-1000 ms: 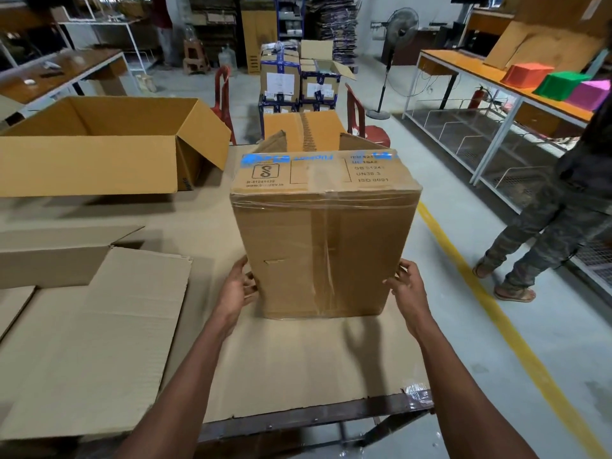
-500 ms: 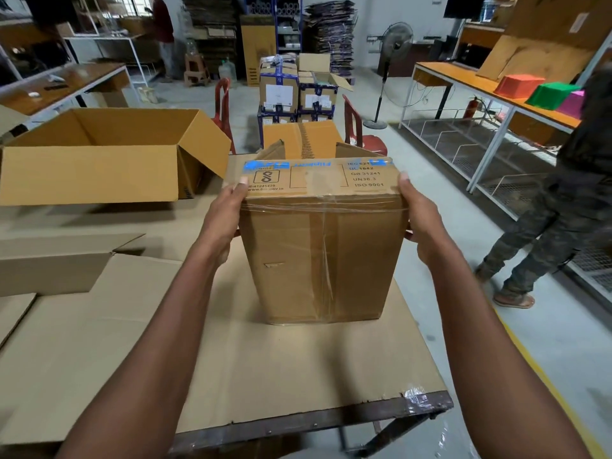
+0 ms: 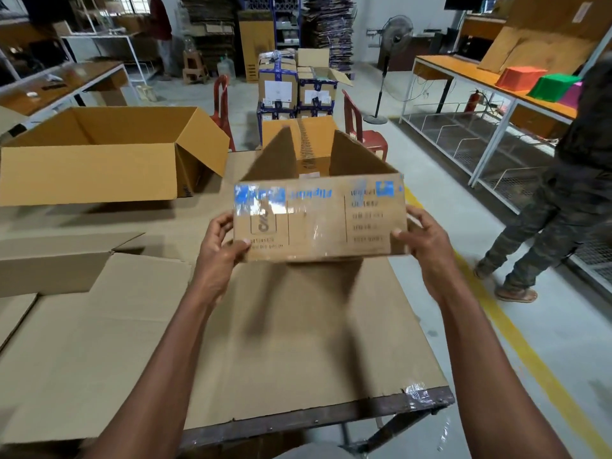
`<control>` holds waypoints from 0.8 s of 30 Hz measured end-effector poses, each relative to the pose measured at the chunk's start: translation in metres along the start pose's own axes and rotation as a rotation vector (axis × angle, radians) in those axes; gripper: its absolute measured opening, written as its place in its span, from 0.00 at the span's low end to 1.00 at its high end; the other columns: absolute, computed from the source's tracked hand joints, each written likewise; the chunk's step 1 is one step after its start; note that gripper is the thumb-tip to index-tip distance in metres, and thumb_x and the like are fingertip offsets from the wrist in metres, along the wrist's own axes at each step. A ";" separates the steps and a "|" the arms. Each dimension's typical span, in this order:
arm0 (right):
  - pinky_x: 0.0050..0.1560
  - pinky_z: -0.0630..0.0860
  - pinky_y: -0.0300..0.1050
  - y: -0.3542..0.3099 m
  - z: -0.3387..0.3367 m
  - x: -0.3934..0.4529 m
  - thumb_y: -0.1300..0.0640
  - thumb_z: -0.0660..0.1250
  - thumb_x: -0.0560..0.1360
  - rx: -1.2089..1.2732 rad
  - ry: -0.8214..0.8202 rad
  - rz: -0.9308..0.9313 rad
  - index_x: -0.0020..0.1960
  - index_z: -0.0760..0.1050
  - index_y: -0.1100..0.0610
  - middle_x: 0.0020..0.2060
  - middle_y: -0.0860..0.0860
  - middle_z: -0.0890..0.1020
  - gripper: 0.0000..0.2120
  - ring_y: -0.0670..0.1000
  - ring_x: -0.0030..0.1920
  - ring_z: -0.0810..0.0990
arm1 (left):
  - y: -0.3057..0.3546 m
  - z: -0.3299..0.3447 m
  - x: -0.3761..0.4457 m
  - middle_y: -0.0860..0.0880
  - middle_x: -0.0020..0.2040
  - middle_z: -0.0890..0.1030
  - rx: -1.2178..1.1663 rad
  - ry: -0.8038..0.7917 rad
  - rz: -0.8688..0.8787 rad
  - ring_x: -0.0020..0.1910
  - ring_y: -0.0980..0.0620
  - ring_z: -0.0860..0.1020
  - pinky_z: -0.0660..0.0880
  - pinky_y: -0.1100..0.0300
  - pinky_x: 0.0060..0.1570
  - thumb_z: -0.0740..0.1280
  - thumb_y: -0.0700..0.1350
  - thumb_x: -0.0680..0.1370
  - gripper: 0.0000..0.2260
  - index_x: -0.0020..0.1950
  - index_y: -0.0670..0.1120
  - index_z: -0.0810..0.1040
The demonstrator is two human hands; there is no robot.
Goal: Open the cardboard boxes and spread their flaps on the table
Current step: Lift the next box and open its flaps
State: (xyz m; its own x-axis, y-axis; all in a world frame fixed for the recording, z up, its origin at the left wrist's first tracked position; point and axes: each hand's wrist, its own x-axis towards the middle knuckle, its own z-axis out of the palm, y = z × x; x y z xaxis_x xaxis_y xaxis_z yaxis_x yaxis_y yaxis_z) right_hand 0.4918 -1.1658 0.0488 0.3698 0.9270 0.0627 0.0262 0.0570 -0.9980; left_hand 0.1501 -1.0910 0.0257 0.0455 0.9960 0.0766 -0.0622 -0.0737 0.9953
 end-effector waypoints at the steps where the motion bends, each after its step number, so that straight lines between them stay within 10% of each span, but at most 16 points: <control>1: 0.48 0.79 0.40 0.014 -0.002 -0.008 0.74 0.66 0.74 0.017 0.013 0.018 0.67 0.75 0.57 0.58 0.54 0.84 0.24 0.52 0.58 0.83 | -0.011 0.000 -0.007 0.51 0.70 0.76 0.019 0.008 -0.016 0.62 0.45 0.81 0.81 0.55 0.44 0.63 0.30 0.78 0.25 0.72 0.50 0.70; 9: 0.37 0.79 0.35 0.108 -0.010 -0.081 0.81 0.63 0.71 -0.005 0.203 0.299 0.60 0.72 0.52 0.50 0.44 0.86 0.29 0.41 0.44 0.84 | -0.094 -0.004 -0.079 0.55 0.67 0.75 0.198 -0.033 -0.270 0.65 0.49 0.77 0.81 0.56 0.53 0.64 0.28 0.78 0.34 0.76 0.59 0.66; 18: 0.67 0.75 0.57 0.150 -0.015 -0.118 0.71 0.73 0.71 -0.195 0.156 0.333 0.68 0.68 0.46 0.64 0.52 0.78 0.33 0.53 0.63 0.78 | -0.135 0.016 -0.128 0.53 0.75 0.66 0.383 -0.062 -0.322 0.71 0.56 0.70 0.68 0.54 0.73 0.79 0.49 0.72 0.42 0.80 0.55 0.59; 24: 0.61 0.68 0.27 0.139 -0.015 -0.115 0.72 0.72 0.72 -0.249 0.065 0.225 0.76 0.64 0.47 0.74 0.44 0.70 0.39 0.44 0.74 0.68 | -0.125 0.033 -0.123 0.52 0.80 0.59 0.452 -0.011 -0.302 0.78 0.51 0.59 0.59 0.58 0.73 0.78 0.44 0.73 0.46 0.83 0.52 0.52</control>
State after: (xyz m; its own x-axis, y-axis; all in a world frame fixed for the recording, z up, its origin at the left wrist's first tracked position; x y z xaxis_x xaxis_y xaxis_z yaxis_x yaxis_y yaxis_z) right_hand 0.4666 -1.2697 -0.0973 0.4499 0.8803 -0.1508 0.1601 -0.2456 -0.9561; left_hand 0.1856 -1.2057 -0.1061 0.0053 0.9757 -0.2189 0.3904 0.1995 0.8988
